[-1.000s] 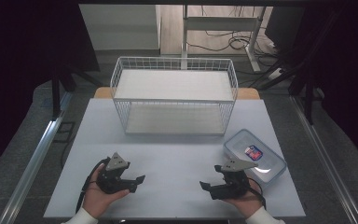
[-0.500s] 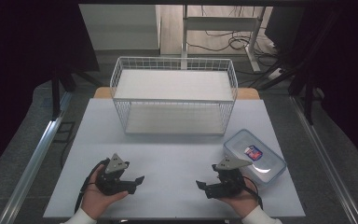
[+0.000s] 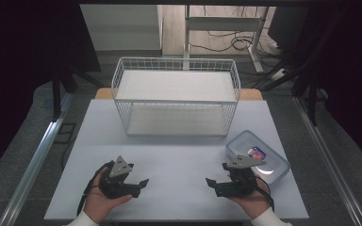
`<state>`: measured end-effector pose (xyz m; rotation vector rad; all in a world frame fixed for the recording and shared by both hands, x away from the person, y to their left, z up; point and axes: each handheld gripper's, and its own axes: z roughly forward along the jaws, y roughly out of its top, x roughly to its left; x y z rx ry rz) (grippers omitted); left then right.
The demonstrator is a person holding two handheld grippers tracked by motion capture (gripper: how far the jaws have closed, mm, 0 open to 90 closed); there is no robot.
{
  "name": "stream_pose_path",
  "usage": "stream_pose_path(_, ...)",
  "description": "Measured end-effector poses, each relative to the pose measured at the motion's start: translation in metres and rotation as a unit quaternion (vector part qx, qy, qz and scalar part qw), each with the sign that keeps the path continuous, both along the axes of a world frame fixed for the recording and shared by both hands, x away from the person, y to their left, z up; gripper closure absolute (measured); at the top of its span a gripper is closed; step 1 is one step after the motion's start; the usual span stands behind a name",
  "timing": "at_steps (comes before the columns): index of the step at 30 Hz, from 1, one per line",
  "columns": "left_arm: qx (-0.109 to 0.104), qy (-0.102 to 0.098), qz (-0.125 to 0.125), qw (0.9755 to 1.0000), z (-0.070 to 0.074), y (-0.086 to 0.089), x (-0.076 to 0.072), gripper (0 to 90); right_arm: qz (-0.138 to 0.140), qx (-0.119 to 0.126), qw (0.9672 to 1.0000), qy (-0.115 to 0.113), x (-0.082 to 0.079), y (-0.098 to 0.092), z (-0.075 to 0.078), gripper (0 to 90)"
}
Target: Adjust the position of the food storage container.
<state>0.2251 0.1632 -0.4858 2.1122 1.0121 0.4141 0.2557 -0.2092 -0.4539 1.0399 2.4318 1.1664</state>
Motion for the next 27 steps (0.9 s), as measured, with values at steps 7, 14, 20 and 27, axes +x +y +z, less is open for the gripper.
stream_pose_path(7, -0.002, -0.006, 0.007, 1.0, 0.002, 0.002, -0.003, 23.4, 0.008, 0.001, 0.9999, -0.007, 0.003, -0.003, 0.007, 20.2)
stream_pose_path(14, -0.012, -0.02, 0.023, 0.9994, 0.007, 0.004, -0.005, 24.0, 0.005, -0.004, 1.0, -0.003, 0.011, -0.008, 0.01, 23.2)
stream_pose_path(20, -0.007, -0.028, 0.028, 0.9992, 0.012, 0.003, -0.005, 23.9, -0.016, -0.014, 0.9998, -0.004, 0.025, -0.024, 0.023, 23.9)
stream_pose_path(27, -0.016, -0.016, 0.028, 0.9994, 0.011, 0.007, -0.001, 23.7, -0.05, -0.023, 0.9985, 0.003, 0.062, -0.055, 0.045, 33.0)
